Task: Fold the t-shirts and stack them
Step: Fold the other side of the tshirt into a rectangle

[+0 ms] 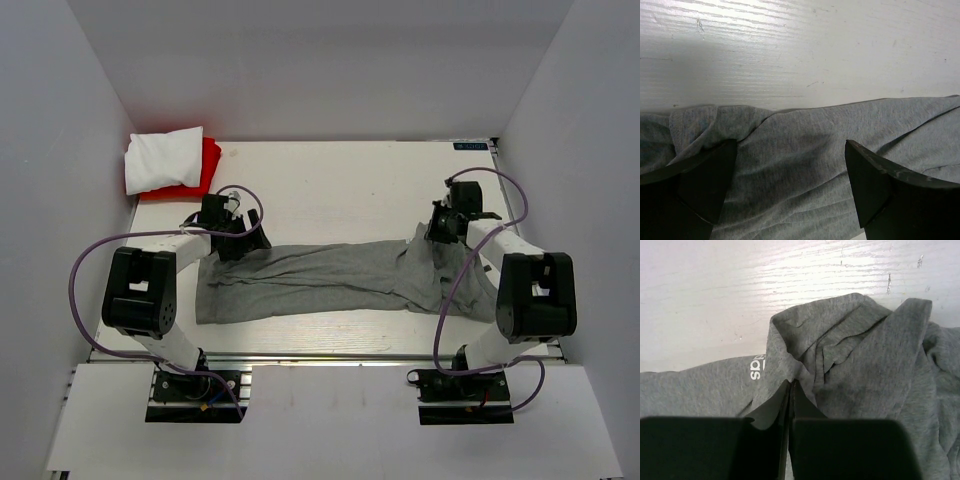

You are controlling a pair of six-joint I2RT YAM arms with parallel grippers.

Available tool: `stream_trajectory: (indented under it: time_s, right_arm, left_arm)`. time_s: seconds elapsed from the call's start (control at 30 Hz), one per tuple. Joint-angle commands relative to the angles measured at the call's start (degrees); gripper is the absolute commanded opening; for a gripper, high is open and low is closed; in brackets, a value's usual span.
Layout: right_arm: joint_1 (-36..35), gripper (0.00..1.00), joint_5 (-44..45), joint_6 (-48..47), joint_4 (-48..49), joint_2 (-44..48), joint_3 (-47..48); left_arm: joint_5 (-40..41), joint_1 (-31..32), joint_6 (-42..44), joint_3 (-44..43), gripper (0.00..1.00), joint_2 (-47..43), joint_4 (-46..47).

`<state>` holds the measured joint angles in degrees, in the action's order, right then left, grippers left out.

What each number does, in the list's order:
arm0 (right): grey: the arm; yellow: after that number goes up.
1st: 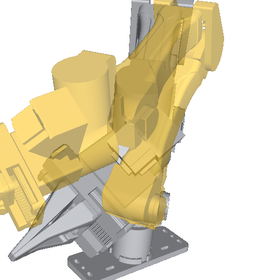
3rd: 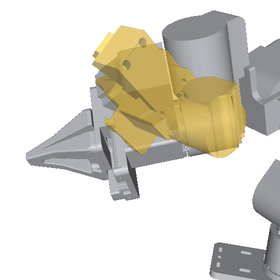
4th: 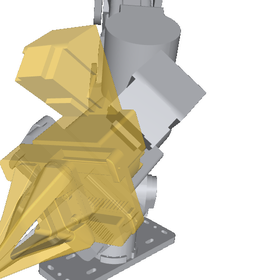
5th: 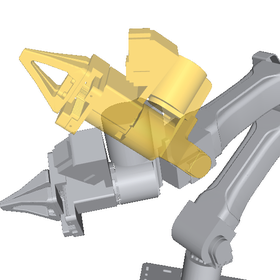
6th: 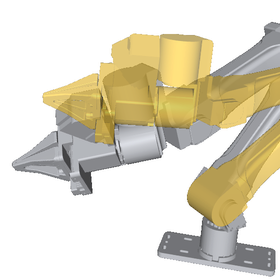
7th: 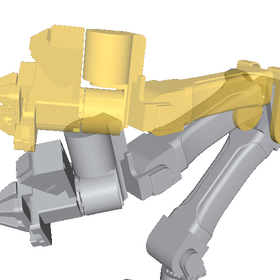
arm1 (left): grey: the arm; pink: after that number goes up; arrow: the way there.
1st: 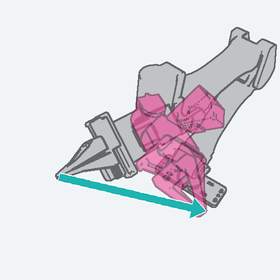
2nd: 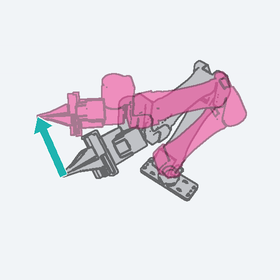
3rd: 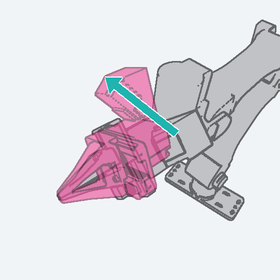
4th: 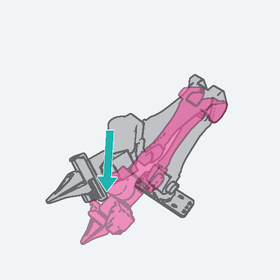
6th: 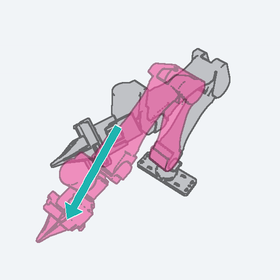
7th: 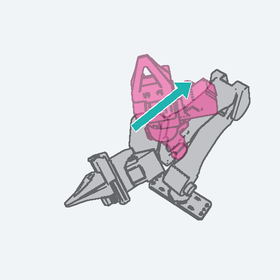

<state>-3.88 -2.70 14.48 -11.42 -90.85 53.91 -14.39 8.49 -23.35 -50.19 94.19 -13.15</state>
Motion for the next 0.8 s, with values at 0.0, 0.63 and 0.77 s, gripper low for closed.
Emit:
stream_trajectory:
  time_s: [0.0, 0.63, 0.77]
  right_arm:
    - [0.1, 0.0, 0.68, -0.15, 1.93, 3.66, 1.55]
    - [0.1, 0.0, 12.09, 4.68, -2.82, 34.93, -10.48]
    - [0.1, 0.0, 16.93, 6.52, -4.31, 39.43, -18.73]
  left_arm:
    - [2.0, 0.39, 0.94, 2.91, 1.0, 2.93, -3.02]
    - [0.33, 0.39, 0.94, 3.96, 1.0, 3.98, -1.44]
    - [0.33, 0.39, 0.94, 3.96, 1.0, 3.98, -1.97]
